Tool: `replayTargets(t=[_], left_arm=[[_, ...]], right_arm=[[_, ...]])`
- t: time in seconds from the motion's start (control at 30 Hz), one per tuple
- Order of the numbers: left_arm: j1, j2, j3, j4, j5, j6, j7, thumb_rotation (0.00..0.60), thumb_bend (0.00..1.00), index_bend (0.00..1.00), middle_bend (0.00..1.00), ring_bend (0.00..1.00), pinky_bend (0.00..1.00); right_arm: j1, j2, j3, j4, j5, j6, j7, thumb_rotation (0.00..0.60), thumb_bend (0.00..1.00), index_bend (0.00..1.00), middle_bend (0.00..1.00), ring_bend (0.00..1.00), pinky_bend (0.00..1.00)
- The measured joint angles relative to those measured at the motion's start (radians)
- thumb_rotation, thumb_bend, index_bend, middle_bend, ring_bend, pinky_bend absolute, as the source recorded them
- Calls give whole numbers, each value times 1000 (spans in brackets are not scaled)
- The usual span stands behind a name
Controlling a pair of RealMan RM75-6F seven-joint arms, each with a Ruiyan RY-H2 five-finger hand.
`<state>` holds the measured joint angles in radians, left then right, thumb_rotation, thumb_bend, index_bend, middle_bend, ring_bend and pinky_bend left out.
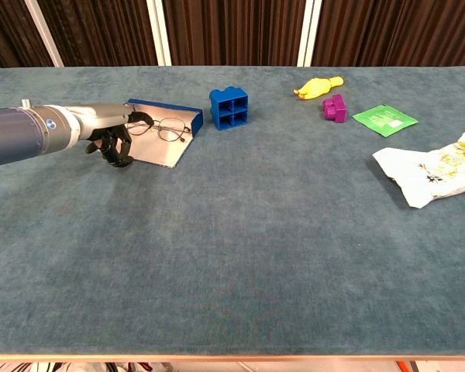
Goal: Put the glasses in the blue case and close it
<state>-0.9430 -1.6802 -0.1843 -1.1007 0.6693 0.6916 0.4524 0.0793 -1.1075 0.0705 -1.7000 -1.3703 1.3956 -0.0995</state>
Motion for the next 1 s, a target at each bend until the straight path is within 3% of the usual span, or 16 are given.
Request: replayTargets(t=[1.0], left_arm=[[-32, -52, -2, 79, -28, -21, -4, 600, 441, 0, 629, 628, 757]], right_arm=[[0, 0, 2, -3, 8, -2, -1, 600, 176, 20, 0, 157, 316]])
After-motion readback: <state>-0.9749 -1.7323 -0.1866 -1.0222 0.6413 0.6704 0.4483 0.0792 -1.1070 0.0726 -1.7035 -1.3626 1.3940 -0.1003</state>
